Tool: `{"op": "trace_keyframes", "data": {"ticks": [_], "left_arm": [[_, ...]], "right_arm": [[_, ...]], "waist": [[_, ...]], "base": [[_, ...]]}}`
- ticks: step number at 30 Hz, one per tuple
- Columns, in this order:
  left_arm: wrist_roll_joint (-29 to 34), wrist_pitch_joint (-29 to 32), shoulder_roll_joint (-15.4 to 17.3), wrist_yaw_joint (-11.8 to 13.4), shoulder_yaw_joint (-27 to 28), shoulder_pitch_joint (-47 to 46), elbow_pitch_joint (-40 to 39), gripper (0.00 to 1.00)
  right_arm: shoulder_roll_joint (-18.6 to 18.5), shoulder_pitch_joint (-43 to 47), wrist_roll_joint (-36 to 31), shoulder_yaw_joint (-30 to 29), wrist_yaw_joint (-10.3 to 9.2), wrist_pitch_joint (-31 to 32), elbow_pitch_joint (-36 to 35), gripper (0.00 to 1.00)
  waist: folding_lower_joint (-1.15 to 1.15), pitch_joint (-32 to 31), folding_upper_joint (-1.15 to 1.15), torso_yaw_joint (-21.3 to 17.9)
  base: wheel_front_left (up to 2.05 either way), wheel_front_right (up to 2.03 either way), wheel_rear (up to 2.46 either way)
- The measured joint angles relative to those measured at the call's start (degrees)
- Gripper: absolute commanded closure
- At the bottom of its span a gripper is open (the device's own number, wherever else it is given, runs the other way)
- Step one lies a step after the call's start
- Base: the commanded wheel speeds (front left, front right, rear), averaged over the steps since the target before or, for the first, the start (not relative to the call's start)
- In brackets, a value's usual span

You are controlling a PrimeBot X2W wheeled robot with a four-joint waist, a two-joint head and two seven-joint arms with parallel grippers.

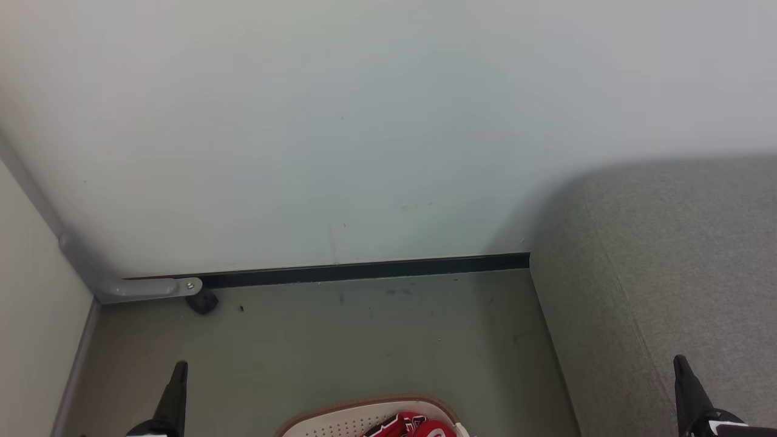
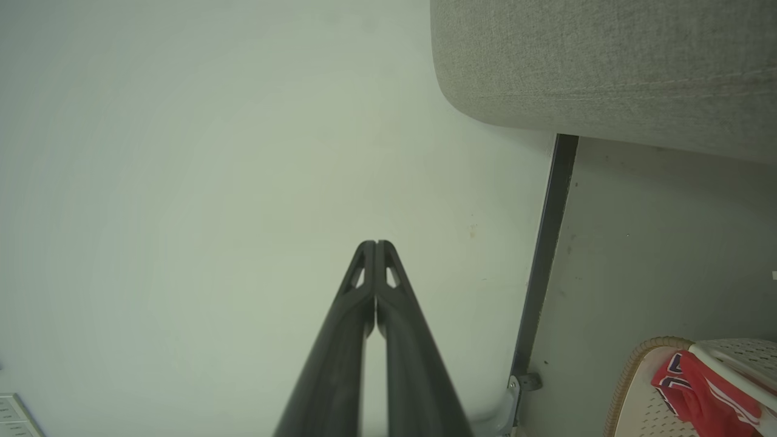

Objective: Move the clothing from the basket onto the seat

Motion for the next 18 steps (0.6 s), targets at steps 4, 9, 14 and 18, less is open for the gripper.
{"op": "trace_keyframes", "data": {"ticks": [4, 9, 14, 18], "left_arm": [[0.0, 0.0, 0.0, -0.01, 0.0, 0.0, 0.0, 1.0], [0.0, 0.0, 0.0, 0.0, 0.0, 0.0, 0.0, 1.0], [0.0, 0.0, 0.0, 0.0, 0.0, 0.0, 0.0, 1.0], [0.0, 0.0, 0.0, 0.0, 0.0, 0.0, 0.0, 1.0]], "right_arm": [[0.0, 0.0, 0.0, 0.0, 0.0, 0.0, 0.0, 1.0], [0.0, 0.0, 0.0, 0.0, 0.0, 0.0, 0.0, 1.0], [0.0, 0.0, 0.0, 0.0, 0.0, 0.0, 0.0, 1.0], [0.0, 0.0, 0.0, 0.0, 0.0, 0.0, 0.0, 1.0]], "waist": [[0.0, 0.0, 0.0, 0.0], [0.0, 0.0, 0.0, 0.0], [0.0, 0.0, 0.0, 0.0], [0.0, 0.0, 0.0, 0.0]], "base": [[0.0, 0.0, 0.0], [0.0, 0.0, 0.0], [0.0, 0.0, 0.0], [0.0, 0.0, 0.0]]}}
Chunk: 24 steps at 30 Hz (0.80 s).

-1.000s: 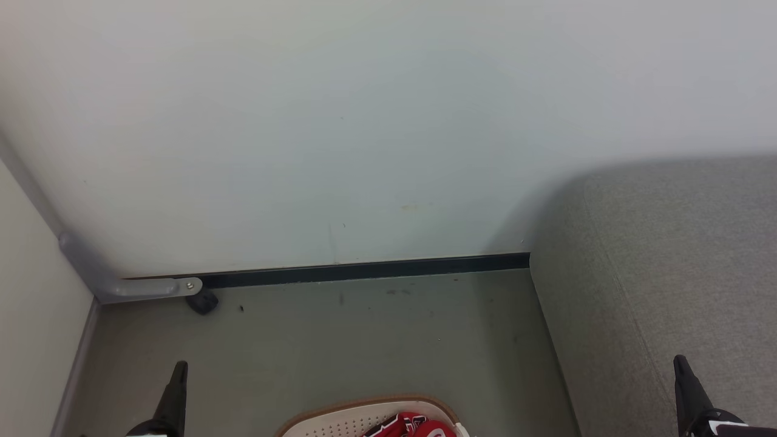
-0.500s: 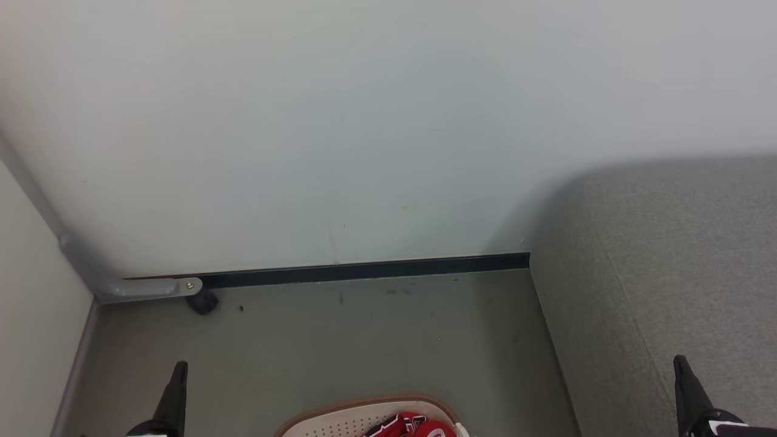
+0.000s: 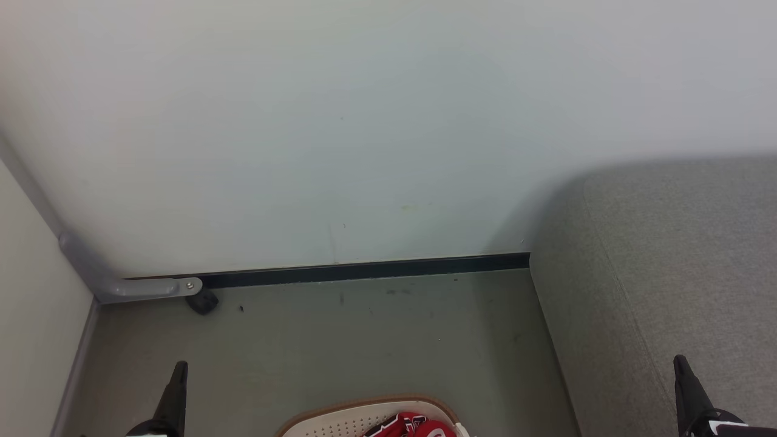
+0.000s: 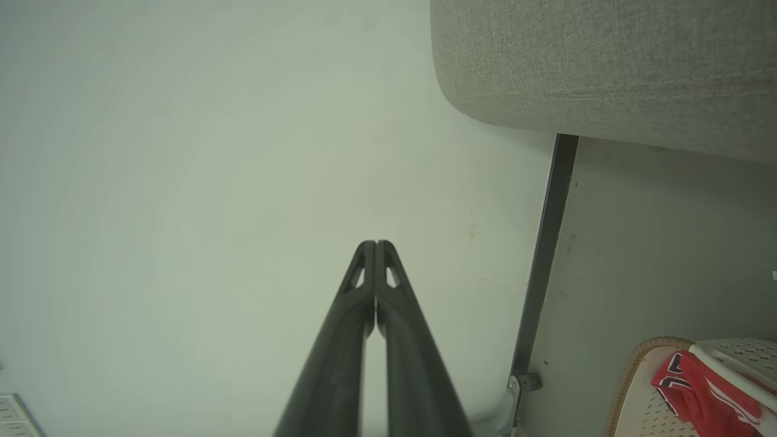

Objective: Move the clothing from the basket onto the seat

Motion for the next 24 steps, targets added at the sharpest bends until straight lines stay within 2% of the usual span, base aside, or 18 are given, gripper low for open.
{"op": "trace_keyframes", "data": {"ticks": [24], "left_arm": [[0.0, 0.0, 0.0, -0.01, 0.0, 0.0, 0.0, 1.0]], "right_arm": [[0.0, 0.0, 0.0, 0.0, 0.0, 0.0, 0.0, 1.0]], "waist": [[0.0, 0.0, 0.0, 0.0]], "base": [[0.0, 0.0, 0.0]]}}
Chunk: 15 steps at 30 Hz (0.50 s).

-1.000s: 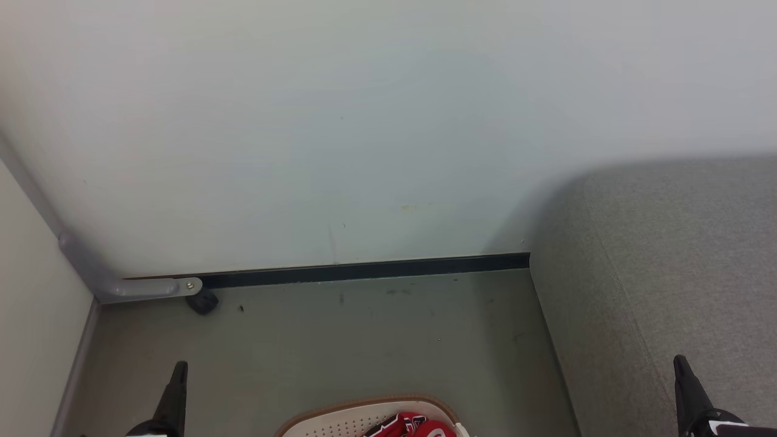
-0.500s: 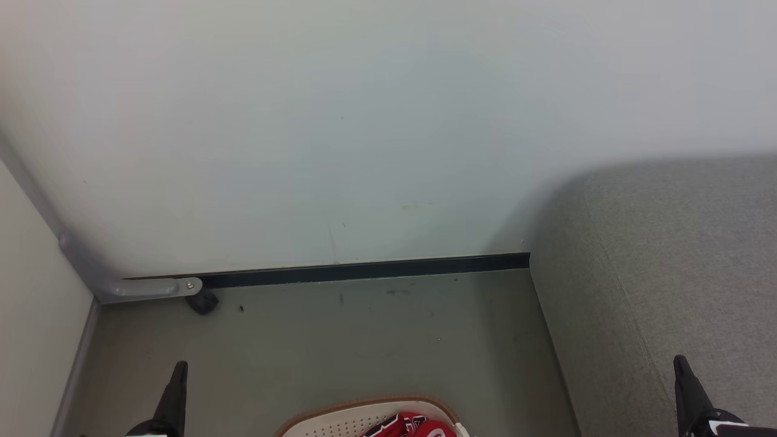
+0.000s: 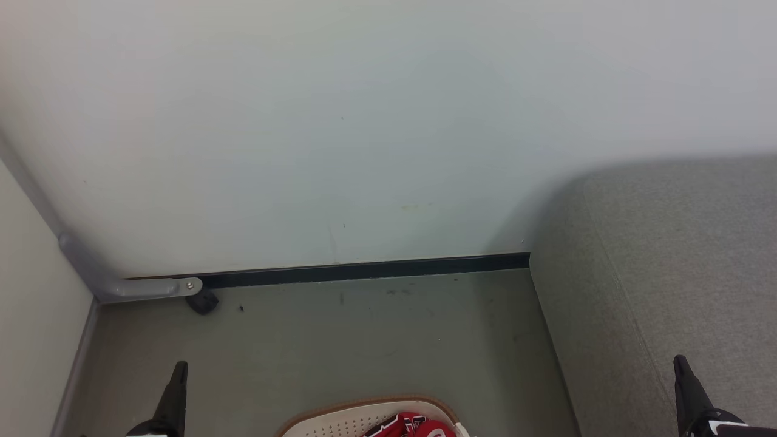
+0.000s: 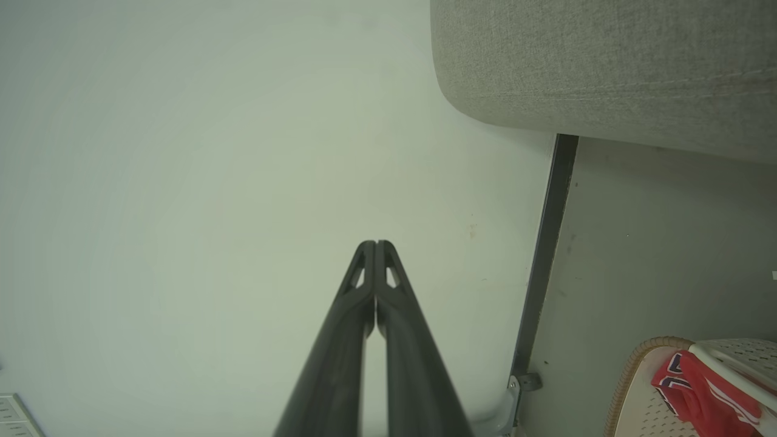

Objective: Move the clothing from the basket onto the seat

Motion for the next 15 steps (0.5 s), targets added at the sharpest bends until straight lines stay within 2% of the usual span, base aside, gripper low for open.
{"op": "trace_keyframes", "data": {"ticks": [15], "left_arm": [[0.0, 0.0, 0.0, 0.0, 0.0, 0.0, 0.0, 1.0]], "right_arm": [[0.0, 0.0, 0.0, 0.0, 0.0, 0.0, 0.0, 1.0]], "waist": [[0.0, 0.0, 0.0, 0.0]], "base": [[0.0, 0.0, 0.0]]}}
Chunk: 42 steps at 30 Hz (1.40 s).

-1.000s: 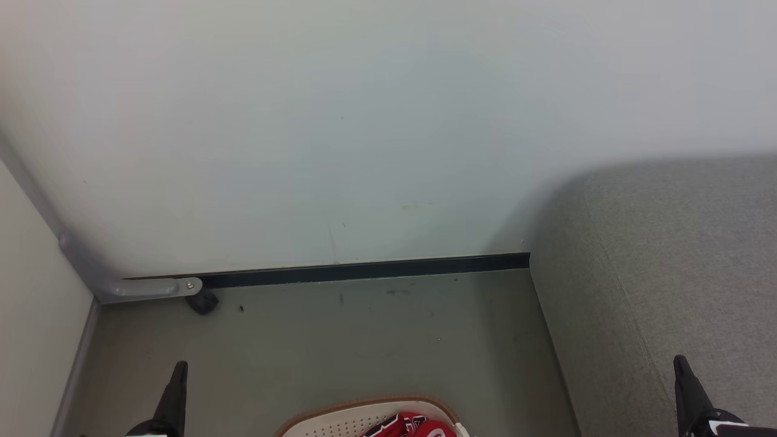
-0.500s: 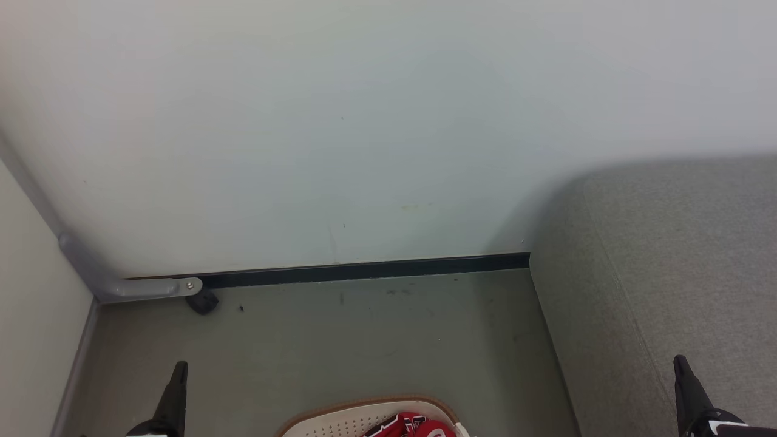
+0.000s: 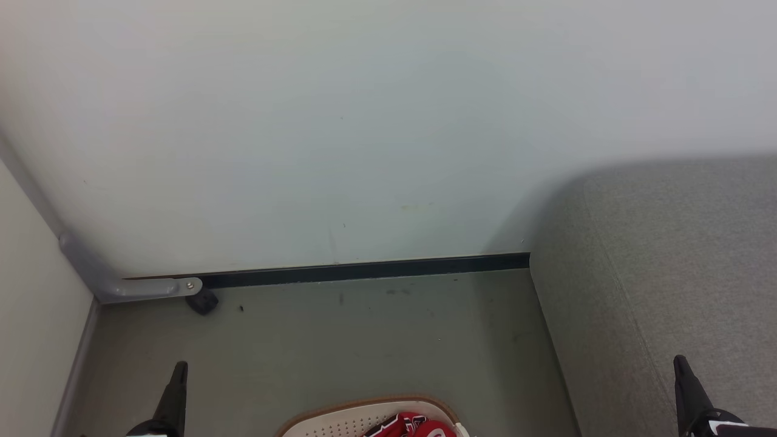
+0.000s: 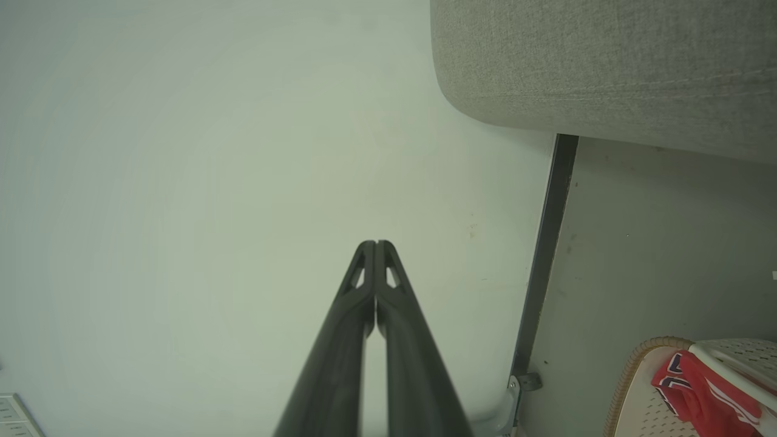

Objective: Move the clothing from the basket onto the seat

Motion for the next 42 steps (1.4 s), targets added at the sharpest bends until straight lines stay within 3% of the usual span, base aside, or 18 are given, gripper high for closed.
{"op": "trace_keyframes", "data": {"ticks": [19, 20, 26, 42], "left_arm": [[0.0, 0.01, 0.0, 0.0, 0.0, 0.0, 0.0, 1.0], [0.0, 0.0, -0.03, 0.05, -0.04, 0.12, 0.18, 0.0], [0.0, -0.08, -0.77, 0.13, -0.41, 3.21, 3.21, 0.0], [3.13, -3.16, -0.73, 0.69, -2.02, 3.49, 0.76, 0.0]], "right_arm": [[0.0, 0.0, 0.0, 0.0, 0.0, 0.0, 0.0, 1.0], [0.02, 0.05, -0.02, 0.03, -0.01, -0.01, 0.23, 0.0], [1.02, 2.55, -0.03, 0.56, -0.12, -0.11, 3.15, 0.0], [1.01, 2.44, -1.94, 3.35, -0.66, -3.14, 2.25, 0.0]], "waist": [[0.0, 0.0, 0.0, 0.0], [0.0, 0.0, 0.0, 0.0], [0.0, 0.0, 0.0, 0.0], [0.0, 0.08, 0.0, -0.02]], "base": [[0.0, 0.0, 0.0], [0.0, 0.0, 0.0], [0.0, 0.0, 0.0], [0.0, 0.0, 0.0]]}}
